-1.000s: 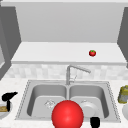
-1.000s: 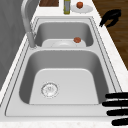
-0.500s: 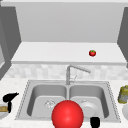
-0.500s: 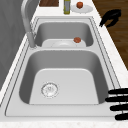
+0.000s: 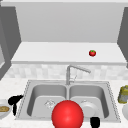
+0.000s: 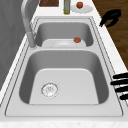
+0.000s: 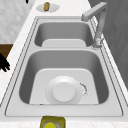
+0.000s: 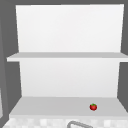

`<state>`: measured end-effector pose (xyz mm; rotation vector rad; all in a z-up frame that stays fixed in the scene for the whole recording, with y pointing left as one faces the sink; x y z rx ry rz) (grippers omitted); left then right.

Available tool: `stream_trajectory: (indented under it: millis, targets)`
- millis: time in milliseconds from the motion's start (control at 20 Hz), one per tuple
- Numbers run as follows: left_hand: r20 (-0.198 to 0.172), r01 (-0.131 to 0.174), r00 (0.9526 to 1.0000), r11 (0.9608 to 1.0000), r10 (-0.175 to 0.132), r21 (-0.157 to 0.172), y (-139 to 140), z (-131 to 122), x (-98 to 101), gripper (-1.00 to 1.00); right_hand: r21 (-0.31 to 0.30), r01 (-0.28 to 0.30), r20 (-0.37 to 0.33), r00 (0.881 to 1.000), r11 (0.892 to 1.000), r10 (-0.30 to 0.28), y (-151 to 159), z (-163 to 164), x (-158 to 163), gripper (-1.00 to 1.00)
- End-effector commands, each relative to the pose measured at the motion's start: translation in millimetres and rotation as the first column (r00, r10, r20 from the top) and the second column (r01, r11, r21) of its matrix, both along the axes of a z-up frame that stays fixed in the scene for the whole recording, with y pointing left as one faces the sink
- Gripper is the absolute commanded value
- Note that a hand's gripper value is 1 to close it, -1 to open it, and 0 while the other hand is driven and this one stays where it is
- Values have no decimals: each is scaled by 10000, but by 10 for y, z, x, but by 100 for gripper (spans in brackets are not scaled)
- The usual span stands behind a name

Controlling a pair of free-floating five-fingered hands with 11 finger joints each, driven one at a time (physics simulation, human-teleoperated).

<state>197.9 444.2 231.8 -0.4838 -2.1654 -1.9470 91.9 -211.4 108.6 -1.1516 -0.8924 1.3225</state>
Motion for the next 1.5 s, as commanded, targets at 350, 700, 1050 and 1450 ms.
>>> stream_trajectory:
  millis: [350,700,1050,1450]
  targets:
    - [374,89,9992,9970,-118,767,-531,-12,-340,-100,0,0,0,10000,10000,0,0,0,0,0]
    - [456,38,9989,9959,-79,901,-867,-19,-540,-100,0,0,0,10000,10000,0,0,0,0,0]
    - [541,-37,9985,9947,-19,1026,-1212,-17,-734,-100,0,0,0,10000,10000,0,0,0,0,0]
    - [490,-81,9988,9917,18,1282,-1588,-55,-957,-100,0,0,0,10000,10000,0,0,0,0,0]
